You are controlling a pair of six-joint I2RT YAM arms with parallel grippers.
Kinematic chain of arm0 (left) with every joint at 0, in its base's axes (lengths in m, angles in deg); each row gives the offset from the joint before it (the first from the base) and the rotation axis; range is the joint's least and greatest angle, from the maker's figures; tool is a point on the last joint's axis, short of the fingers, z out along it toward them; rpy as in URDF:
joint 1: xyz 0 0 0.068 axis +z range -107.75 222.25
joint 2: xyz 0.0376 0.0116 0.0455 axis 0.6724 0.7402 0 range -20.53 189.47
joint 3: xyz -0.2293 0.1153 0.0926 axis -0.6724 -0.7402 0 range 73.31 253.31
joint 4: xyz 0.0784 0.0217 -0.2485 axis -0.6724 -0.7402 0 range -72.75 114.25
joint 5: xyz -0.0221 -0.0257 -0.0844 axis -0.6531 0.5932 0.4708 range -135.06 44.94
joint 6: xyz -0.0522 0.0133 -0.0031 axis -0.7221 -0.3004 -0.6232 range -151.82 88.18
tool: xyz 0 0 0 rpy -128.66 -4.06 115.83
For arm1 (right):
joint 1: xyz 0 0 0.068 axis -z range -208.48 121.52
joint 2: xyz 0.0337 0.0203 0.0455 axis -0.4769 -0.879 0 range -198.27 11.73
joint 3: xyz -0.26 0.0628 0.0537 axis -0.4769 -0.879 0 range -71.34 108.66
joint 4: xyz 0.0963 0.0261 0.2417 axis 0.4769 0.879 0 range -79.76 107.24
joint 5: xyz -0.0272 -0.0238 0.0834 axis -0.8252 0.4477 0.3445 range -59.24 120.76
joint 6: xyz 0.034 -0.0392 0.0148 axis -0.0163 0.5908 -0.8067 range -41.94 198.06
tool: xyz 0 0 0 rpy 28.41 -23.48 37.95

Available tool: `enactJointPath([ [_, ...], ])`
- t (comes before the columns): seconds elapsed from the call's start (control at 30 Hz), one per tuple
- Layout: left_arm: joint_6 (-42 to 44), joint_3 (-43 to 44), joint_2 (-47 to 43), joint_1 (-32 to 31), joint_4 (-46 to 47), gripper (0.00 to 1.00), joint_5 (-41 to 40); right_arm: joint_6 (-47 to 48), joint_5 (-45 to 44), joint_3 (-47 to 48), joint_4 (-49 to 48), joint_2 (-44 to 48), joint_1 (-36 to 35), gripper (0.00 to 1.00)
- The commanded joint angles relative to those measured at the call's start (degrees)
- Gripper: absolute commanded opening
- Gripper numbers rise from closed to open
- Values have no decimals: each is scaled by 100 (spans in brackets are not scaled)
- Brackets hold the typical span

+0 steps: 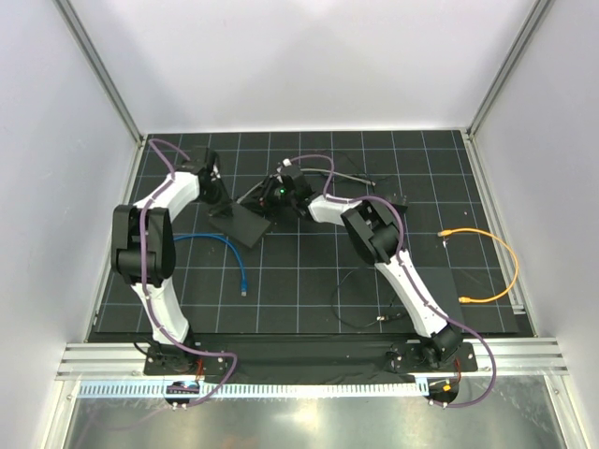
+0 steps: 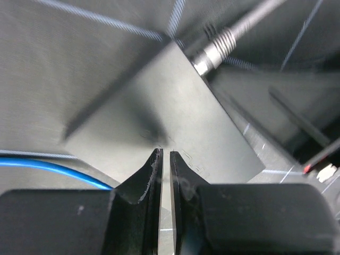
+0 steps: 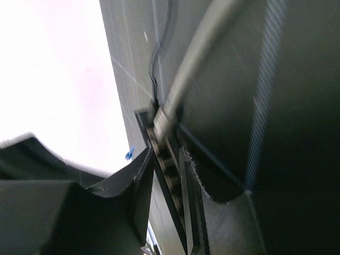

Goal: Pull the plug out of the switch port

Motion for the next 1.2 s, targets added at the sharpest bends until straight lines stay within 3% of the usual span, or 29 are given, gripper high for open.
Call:
enactJointPath([
  [0.0,-77,374,-268,313,-38,15,239,-2,-73,-961,-425,603,-39,35],
  [0.23,2,515,-243,586,-56,20,310,-503,94,-2235,-1497,1123,-100,35],
  [0.47,29,410,-58,639,67,27,476,-803,296,-2492,-2106,1317,-197,35],
  [0.6,99,462,74,639,103,35,705,-277,174,-2221,-1494,1343,-153,36],
  [0.67,160,445,126,639,103,39,766,-153,121,-2010,-1342,1274,-118,45],
  [0.9,266,383,346,850,155,42,889,41,235,-1420,-788,1010,5,46],
  [1.17,363,375,645,850,384,44,1626,15,349,-1271,-796,860,58,47],
])
